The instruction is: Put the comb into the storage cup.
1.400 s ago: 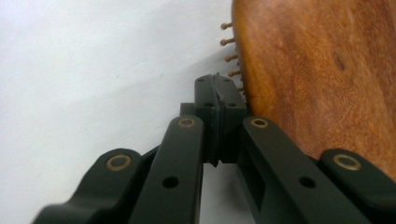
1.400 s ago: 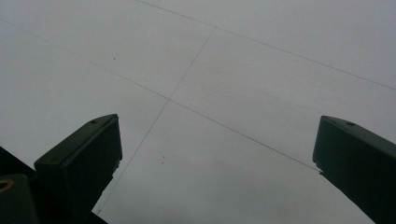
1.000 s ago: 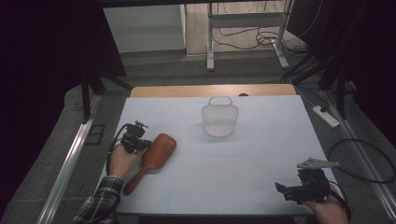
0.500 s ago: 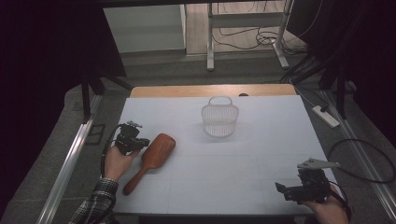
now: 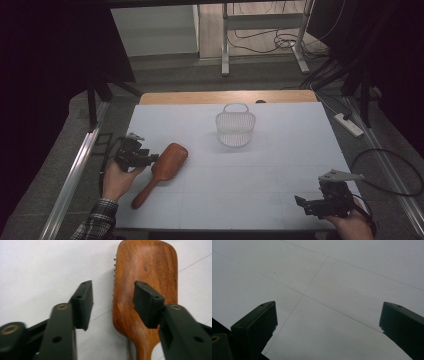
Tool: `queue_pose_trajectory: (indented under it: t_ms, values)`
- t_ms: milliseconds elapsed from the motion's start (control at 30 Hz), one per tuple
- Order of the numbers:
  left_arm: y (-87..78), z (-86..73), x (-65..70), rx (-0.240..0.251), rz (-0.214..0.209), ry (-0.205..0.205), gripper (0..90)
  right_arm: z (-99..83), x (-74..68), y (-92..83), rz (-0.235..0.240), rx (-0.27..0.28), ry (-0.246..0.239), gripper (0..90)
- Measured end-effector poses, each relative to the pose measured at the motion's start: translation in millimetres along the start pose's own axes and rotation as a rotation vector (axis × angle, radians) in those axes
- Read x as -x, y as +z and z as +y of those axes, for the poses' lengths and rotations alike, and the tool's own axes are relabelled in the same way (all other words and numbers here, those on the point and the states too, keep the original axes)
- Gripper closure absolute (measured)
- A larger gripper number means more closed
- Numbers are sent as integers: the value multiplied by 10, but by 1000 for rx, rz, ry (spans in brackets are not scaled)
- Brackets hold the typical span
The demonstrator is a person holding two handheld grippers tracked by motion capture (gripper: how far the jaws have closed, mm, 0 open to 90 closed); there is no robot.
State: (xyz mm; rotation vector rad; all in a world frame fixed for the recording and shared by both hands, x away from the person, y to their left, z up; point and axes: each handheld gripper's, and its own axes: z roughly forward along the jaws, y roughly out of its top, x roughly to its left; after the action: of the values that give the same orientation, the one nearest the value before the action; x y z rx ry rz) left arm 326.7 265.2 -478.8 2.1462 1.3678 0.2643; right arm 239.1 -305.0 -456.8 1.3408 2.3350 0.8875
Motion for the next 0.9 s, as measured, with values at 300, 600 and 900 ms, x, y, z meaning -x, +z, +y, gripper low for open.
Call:
queue_pose_trajectory:
  t_ms: [300,600,900]
  values:
    - [-155,-220,27,26,3,-42,213,2,-8,-2,1,3,-10,14]
    - [-280,-435,23,62,-30,-80,35,4,-13,-2,6,5,-13,13]
    - [-337,-539,53,140,-75,-54,3,2,-12,-8,11,13,-16,7]
